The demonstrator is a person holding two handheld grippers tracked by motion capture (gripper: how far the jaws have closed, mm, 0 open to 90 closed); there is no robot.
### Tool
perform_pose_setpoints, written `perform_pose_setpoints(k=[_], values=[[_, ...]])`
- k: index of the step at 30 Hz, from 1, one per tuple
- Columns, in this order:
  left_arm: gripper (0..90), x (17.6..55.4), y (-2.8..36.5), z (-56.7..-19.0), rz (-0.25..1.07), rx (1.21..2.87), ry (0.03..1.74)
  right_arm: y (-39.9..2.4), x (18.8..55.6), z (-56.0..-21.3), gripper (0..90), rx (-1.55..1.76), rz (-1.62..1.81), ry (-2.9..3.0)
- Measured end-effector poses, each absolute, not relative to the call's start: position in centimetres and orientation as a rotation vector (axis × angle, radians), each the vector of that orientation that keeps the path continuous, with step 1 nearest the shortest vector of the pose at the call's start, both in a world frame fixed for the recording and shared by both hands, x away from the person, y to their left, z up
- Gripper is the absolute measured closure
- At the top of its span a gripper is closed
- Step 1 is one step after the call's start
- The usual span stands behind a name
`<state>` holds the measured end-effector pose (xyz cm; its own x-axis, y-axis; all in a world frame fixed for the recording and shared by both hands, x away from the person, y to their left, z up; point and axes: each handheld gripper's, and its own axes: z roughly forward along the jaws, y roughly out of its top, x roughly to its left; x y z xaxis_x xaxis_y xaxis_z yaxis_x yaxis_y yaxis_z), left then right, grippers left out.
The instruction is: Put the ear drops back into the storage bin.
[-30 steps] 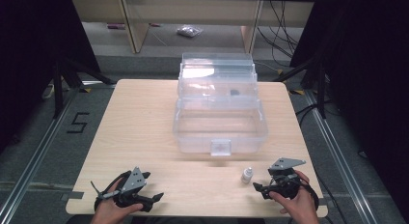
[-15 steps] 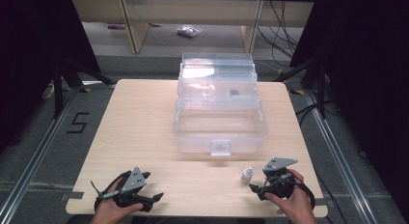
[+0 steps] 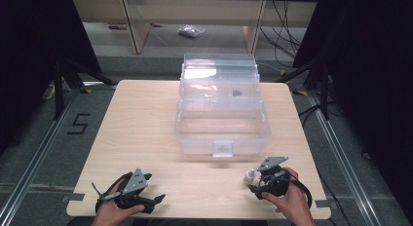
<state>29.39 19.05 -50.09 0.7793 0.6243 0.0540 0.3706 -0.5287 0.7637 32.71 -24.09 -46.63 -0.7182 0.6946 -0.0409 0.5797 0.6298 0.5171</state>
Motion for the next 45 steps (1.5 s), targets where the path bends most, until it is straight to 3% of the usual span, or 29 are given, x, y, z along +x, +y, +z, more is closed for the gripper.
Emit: perform_pose_setpoints(k=[30,45], values=[[16.8,29.5,19.1,-50.2,0.402,2.189,0.732,-21.0,36.1,-46.1,45.2,0.928,0.459,2.806],[16.8,29.4,19.1,-50.2,0.401,2.193,0.732,-20.1,37.1,-46.4,59.8,0.853,0.38,2.872]])
